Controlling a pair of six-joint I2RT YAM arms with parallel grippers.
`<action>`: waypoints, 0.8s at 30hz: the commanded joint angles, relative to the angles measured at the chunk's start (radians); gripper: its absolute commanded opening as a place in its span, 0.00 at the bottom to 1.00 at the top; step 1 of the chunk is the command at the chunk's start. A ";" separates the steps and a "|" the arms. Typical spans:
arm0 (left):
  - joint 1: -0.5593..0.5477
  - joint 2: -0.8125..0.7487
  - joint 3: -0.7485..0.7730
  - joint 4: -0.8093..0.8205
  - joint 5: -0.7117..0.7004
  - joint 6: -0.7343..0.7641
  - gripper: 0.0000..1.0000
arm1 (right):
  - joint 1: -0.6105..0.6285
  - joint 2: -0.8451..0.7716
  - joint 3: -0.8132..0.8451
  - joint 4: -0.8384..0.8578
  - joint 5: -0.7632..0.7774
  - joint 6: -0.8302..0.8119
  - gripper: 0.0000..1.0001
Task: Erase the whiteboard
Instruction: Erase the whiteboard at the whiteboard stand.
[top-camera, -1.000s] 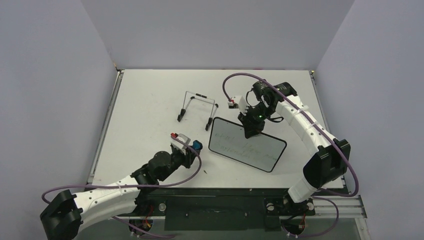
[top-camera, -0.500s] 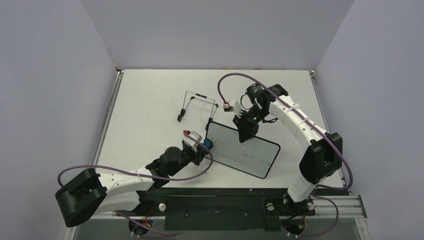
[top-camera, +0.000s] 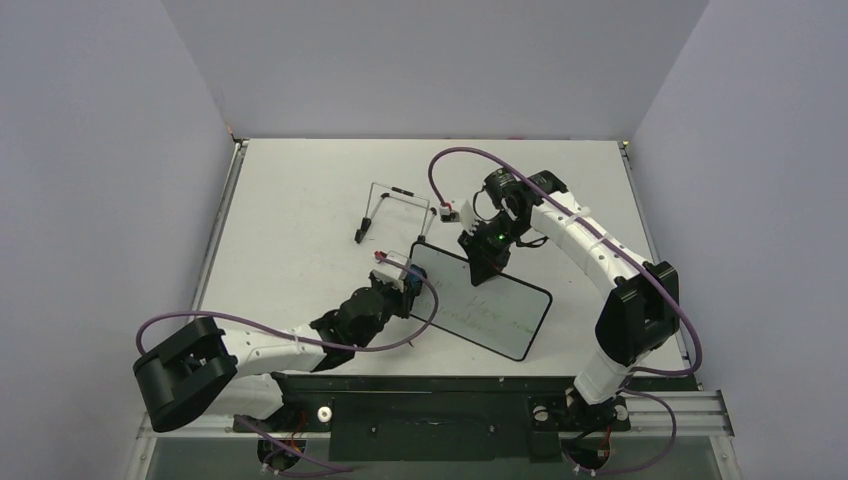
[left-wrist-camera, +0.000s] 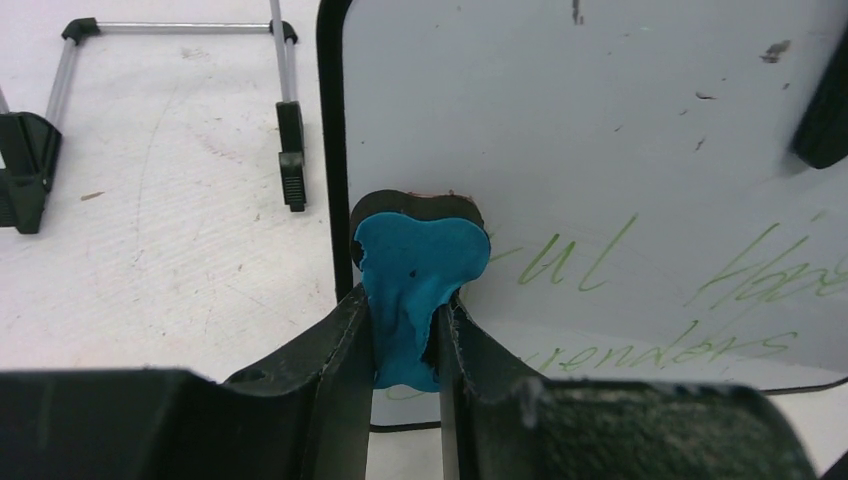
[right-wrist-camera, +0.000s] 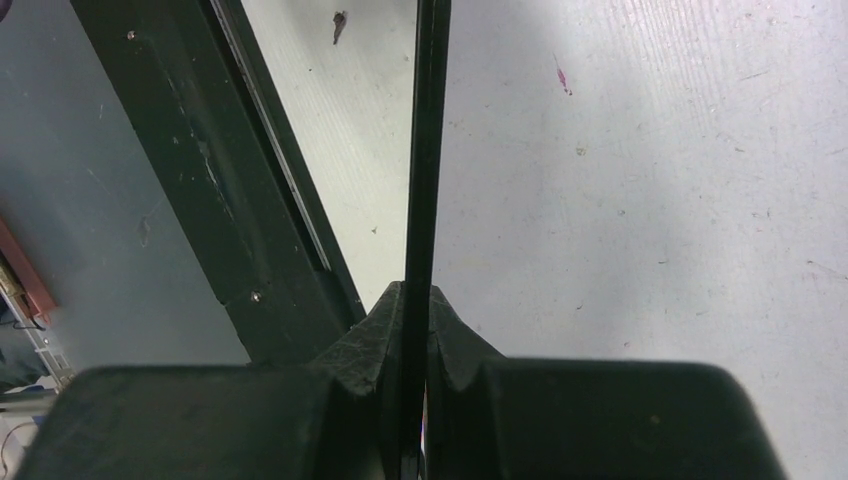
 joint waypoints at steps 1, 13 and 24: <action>0.014 0.031 0.062 -0.045 -0.124 -0.017 0.00 | 0.026 -0.018 0.015 -0.037 -0.142 -0.040 0.00; -0.053 0.133 0.178 -0.069 -0.183 -0.043 0.00 | 0.051 -0.017 0.006 -0.042 -0.136 -0.048 0.00; 0.025 0.070 0.153 -0.107 -0.048 -0.242 0.00 | 0.050 -0.011 0.008 -0.040 -0.139 -0.046 0.00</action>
